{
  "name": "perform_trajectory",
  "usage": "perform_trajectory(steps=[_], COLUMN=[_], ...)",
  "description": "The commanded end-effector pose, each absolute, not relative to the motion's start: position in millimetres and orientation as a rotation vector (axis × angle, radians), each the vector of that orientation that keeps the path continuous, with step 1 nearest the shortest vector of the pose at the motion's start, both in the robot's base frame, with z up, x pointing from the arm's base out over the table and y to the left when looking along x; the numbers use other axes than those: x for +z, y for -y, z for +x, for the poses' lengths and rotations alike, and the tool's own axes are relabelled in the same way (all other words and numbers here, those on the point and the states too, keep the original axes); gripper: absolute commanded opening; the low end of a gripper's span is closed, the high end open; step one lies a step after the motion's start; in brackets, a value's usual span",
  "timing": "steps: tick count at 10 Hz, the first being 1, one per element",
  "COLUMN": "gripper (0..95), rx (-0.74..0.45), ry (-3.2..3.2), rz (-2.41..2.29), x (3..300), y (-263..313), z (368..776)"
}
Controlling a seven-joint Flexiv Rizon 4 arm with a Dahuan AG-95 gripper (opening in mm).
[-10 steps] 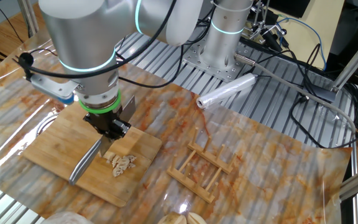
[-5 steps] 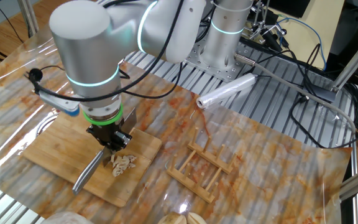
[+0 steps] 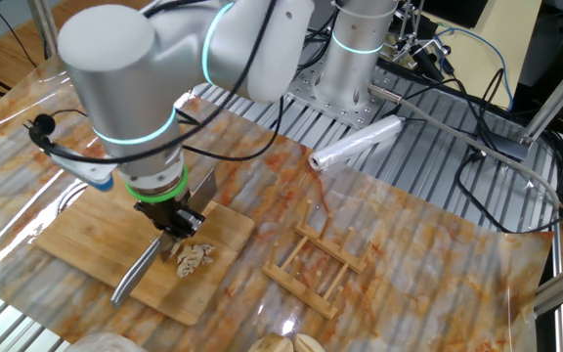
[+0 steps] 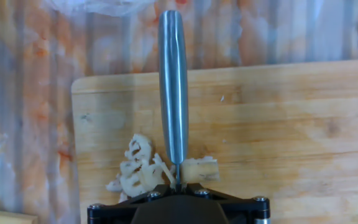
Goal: Slice the lotus root
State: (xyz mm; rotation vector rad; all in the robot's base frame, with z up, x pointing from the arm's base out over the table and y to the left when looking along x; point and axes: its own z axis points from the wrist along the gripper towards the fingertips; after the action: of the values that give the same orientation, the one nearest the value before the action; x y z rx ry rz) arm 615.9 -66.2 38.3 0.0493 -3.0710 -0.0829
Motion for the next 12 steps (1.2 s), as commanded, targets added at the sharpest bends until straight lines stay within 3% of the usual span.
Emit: perform_trajectory(steps=[1,7,12], gripper=[0.0,0.0,0.0], rx=[-0.069,-0.033,-0.041], ry=[3.063,3.062,3.074], rz=[0.034,0.079,0.112], x=[63.7,84.6,83.6], y=[62.8,73.8,83.2], z=[612.2,614.9,615.1])
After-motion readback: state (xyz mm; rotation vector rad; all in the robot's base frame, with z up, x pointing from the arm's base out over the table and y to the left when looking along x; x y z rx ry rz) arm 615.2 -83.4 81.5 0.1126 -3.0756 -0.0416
